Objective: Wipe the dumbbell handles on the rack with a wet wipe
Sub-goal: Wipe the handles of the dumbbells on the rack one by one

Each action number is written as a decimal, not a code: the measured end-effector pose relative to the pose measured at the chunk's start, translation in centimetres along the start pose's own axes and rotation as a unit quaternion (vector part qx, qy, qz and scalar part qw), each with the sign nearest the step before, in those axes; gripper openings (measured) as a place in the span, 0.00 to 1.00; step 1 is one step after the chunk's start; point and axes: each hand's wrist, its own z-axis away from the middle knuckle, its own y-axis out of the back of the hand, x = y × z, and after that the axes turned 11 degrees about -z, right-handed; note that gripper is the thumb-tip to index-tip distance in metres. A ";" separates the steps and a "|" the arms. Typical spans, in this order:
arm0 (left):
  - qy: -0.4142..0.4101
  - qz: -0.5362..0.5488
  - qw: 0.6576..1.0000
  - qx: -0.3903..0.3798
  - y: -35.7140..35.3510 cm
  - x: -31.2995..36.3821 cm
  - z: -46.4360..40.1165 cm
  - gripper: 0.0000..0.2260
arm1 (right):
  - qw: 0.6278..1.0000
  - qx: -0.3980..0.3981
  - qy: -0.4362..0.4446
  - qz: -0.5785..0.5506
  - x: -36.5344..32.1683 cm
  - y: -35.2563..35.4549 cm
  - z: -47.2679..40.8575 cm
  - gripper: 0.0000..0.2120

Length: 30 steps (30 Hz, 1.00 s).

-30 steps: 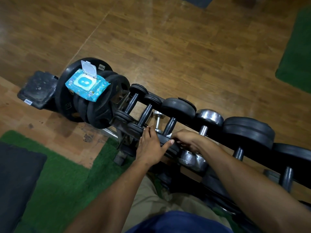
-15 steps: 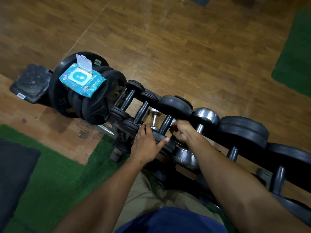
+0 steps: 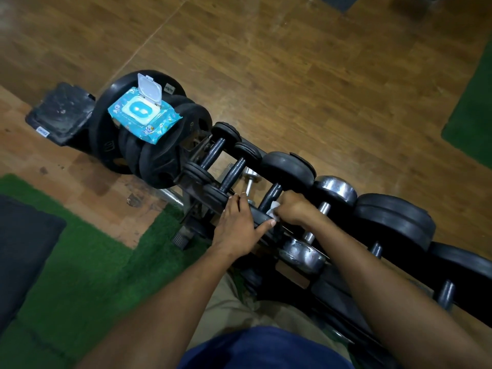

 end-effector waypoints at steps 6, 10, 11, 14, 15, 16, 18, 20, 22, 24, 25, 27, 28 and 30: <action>0.002 -0.002 1.000 0.009 -0.3 0.1 0.0 0.50 | 0.892 0.209 0.238 0.321 -3.0 0.9 1.1 0.04; 0.003 -0.001 1.000 0.014 -0.4 0.0 0.0 0.50 | 0.838 0.128 0.231 0.478 -3.8 -0.1 0.1 0.07; 0.005 0.001 1.000 0.017 -0.4 0.0 0.1 0.50 | 0.830 0.111 0.229 0.495 -3.9 -0.1 -0.2 0.07; 0.006 0.007 1.000 0.022 -0.3 0.0 0.3 0.50 | 0.822 0.074 0.222 0.519 -4.3 0.3 -1.7 0.08; 0.005 0.009 1.000 0.023 -0.4 0.0 0.3 0.50 | 0.821 0.064 0.210 0.527 -4.7 0.6 -1.9 0.08; 0.004 0.011 1.000 0.024 -0.4 0.0 0.3 0.50 | 0.818 0.049 0.197 0.539 -5.1 0.8 -2.2 0.08; 0.005 0.018 1.000 0.021 -0.3 0.1 0.2 0.50 | 0.814 0.004 0.177 0.553 -5.8 0.6 -2.6 0.09; 0.009 0.022 1.000 0.017 -0.4 0.1 0.1 0.51 | 0.831 -0.067 0.154 0.531 -6.1 -0.1 -3.4 0.10; 0.013 0.022 1.000 0.016 -0.4 0.1 0.1 0.51 | 0.841 -0.107 0.130 0.514 -6.1 -0.8 -3.9 0.09; 0.013 0.023 1.000 0.016 -0.5 0.1 0.1 0.51 | 0.841 -0.079 0.123 0.522 -6.4 -0.9 -3.9 0.07; 0.012 0.024 1.000 0.014 -0.4 0.1 0.1 0.51 | 0.835 -0.047 0.128 0.533 -6.7 -1.0 -3.6 0.07; 0.011 0.023 1.000 0.011 -0.4 0.1 0.1 0.51 | 0.818 0.013 0.136 0.558 -6.6 -1.2 -3.8 0.10; 0.012 0.023 1.000 0.011 -0.4 0.1 0.0 0.51 | 0.812 0.024 0.131 0.568 -6.5 -1.4 -4.0 0.11; 0.012 0.025 1.000 0.012 -0.4 0.1 0.0 0.51 | 0.818 0.017 0.117 0.563 -6.7 -1.6 -4.0 0.12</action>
